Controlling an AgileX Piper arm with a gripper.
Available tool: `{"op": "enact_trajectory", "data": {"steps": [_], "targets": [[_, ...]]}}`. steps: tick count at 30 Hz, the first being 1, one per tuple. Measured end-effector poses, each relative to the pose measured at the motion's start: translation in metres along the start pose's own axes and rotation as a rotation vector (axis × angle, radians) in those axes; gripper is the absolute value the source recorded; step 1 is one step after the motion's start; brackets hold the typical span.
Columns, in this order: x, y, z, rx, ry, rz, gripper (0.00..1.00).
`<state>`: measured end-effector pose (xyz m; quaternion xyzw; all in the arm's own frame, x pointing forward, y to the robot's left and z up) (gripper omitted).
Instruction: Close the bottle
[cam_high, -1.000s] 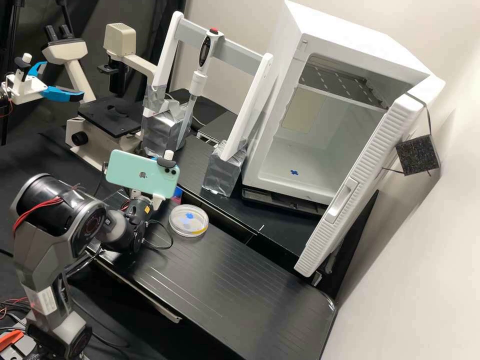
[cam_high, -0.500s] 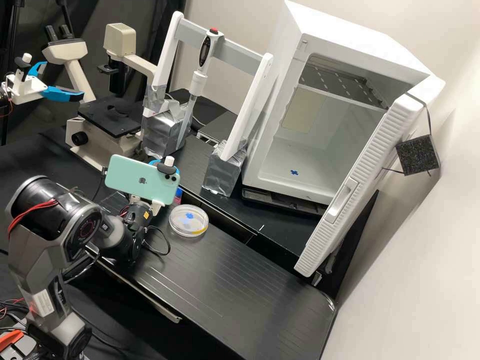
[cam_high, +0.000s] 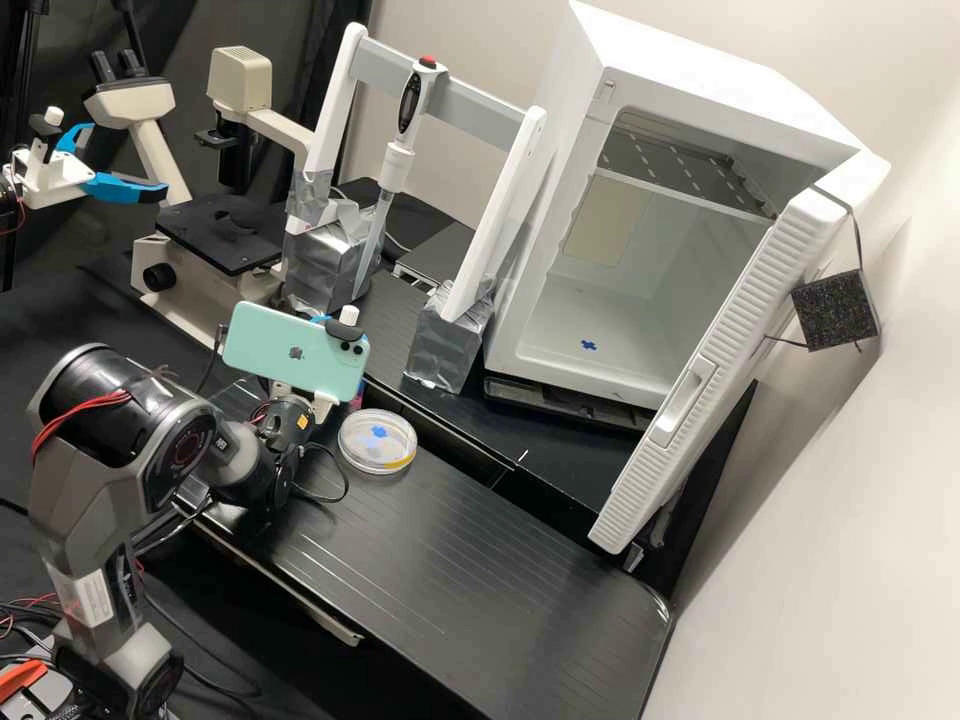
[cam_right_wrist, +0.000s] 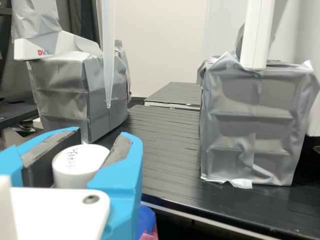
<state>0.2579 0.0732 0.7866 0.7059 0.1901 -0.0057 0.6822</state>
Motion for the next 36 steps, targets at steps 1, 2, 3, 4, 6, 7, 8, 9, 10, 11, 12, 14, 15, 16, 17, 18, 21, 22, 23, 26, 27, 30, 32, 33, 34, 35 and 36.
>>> {"op": "enact_trajectory", "data": {"steps": [1, 2, 3, 4, 6, 7, 8, 9, 10, 11, 12, 14, 15, 16, 17, 18, 21, 22, 23, 26, 27, 30, 32, 33, 34, 35, 36], "targets": [[0.000, 0.000, 0.000, -0.001, 0.002, 0.000, 0.00], [0.001, 0.000, 0.000, -0.002, -0.001, -0.002, 0.00], [0.001, -0.001, 0.001, -0.007, -0.002, -0.005, 0.00], [0.003, -0.001, 0.000, -0.016, -0.001, -0.005, 0.00], [0.005, -0.002, 0.002, -0.016, -0.009, -0.007, 0.00], [0.006, -0.003, 0.002, -0.018, -0.012, -0.009, 0.00], [0.007, -0.004, 0.003, -0.018, -0.022, -0.016, 0.00], [0.008, -0.004, 0.003, -0.023, -0.025, -0.019, 0.00], [0.009, -0.004, 0.004, -0.025, -0.028, -0.023, 0.00], [0.010, -0.005, 0.004, -0.025, -0.030, -0.027, 0.00], [0.010, -0.005, 0.004, -0.030, -0.029, -0.026, 0.00], [0.011, -0.005, 0.004, -0.029, -0.030, -0.027, 0.00], [0.011, -0.005, 0.004, -0.029, -0.030, -0.027, 0.00], [0.011, -0.005, 0.004, -0.029, -0.030, -0.027, 0.00], [0.011, -0.005, 0.004, -0.029, -0.030, -0.027, 0.00], [0.011, -0.005, 0.004, -0.029, -0.030, -0.027, 0.00], [0.011, -0.005, 0.004, -0.029, -0.030, -0.027, 1.00], [0.011, -0.005, 0.004, -0.029, -0.030, -0.027, 1.00], [0.011, -0.005, 0.004, -0.029, -0.030, -0.027, 1.00], [0.011, -0.005, 0.004, -0.029, -0.030, -0.027, 1.00], [0.011, -0.005, 0.004, -0.029, -0.030, -0.027, 1.00], [0.009, -0.007, 0.006, -0.029, -0.061, -0.046, 1.00], [0.005, -0.007, 0.006, -0.029, -0.070, -0.051, 1.00], [0.003, -0.007, 0.006, -0.031, -0.069, -0.050, 1.00], [0.000, -0.006, 0.005, -0.033, -0.071, -0.046, 1.00], [-0.002, -0.005, 0.005, -0.036, -0.069, -0.042, 1.00], [-0.005, -0.004, 0.004, -0.034, -0.068, -0.037, 1.00]]}}
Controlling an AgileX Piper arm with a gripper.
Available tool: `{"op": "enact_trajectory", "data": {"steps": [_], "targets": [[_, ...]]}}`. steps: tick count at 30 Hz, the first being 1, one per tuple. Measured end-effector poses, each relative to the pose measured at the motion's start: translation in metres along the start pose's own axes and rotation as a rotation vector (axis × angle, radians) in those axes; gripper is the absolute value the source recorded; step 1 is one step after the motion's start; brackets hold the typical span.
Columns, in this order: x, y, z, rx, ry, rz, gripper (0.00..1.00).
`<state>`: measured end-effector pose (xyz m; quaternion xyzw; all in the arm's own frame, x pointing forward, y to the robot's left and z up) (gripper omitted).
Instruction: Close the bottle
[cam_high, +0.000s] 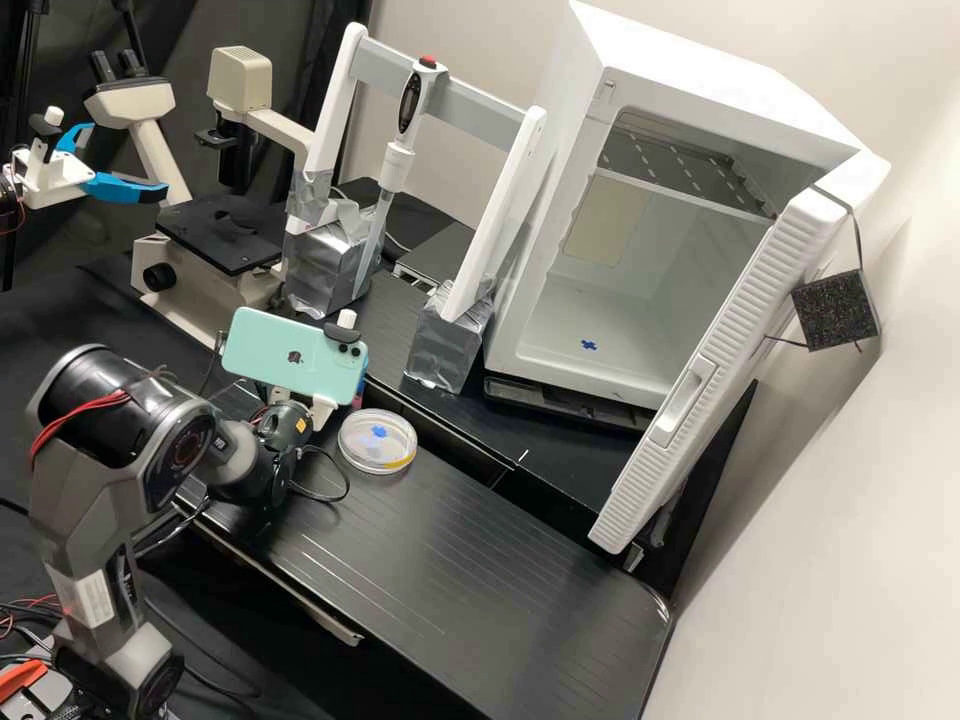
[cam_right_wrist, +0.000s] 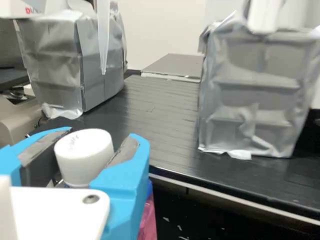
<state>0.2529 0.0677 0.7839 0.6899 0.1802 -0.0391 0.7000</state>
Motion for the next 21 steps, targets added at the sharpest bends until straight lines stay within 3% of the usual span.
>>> {"op": "enact_trajectory", "data": {"steps": [4, 10, 16, 21], "targets": [[-0.016, 0.007, 0.000, 0.009, 0.008, 0.020, 1.00], [-0.042, 0.014, -0.005, 0.028, 0.075, 0.066, 1.00], [-0.067, 0.022, -0.010, 0.025, 0.173, 0.125, 1.00], [-0.086, 0.027, -0.008, 0.021, 0.191, 0.213, 1.00]]}}
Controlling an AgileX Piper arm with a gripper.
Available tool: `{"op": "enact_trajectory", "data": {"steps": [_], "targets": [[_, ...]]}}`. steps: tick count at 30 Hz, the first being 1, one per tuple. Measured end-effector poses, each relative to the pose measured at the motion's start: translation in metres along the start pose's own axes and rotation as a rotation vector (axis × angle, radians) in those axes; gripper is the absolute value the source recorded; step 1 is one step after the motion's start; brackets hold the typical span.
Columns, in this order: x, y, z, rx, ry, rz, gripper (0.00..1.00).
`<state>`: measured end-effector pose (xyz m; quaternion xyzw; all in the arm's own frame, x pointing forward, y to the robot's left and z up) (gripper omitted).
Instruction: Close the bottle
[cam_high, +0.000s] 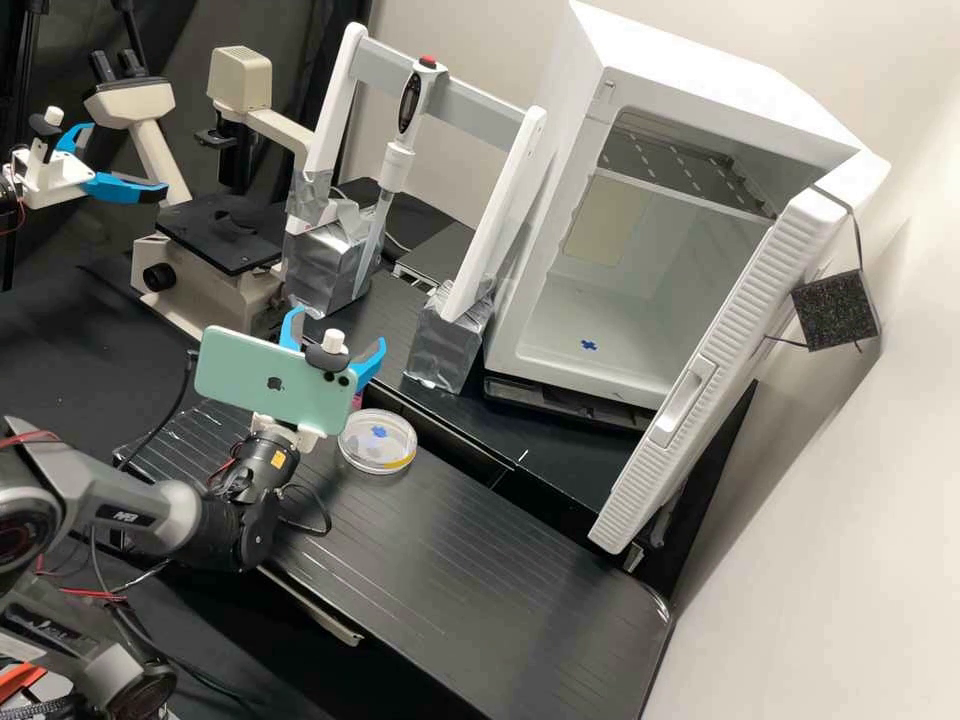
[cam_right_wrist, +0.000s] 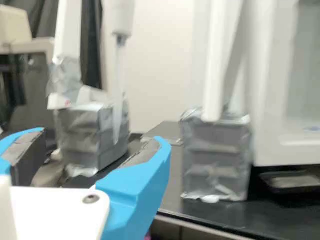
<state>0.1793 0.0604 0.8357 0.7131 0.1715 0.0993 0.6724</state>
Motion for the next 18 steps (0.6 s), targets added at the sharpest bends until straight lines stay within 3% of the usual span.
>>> {"op": "enact_trajectory", "data": {"steps": [7, 18], "targets": [[-0.019, 0.006, 0.000, 0.040, -0.031, 0.214, 1.00], [-0.016, 0.009, 0.009, 0.075, -0.079, 0.243, 1.00]]}}
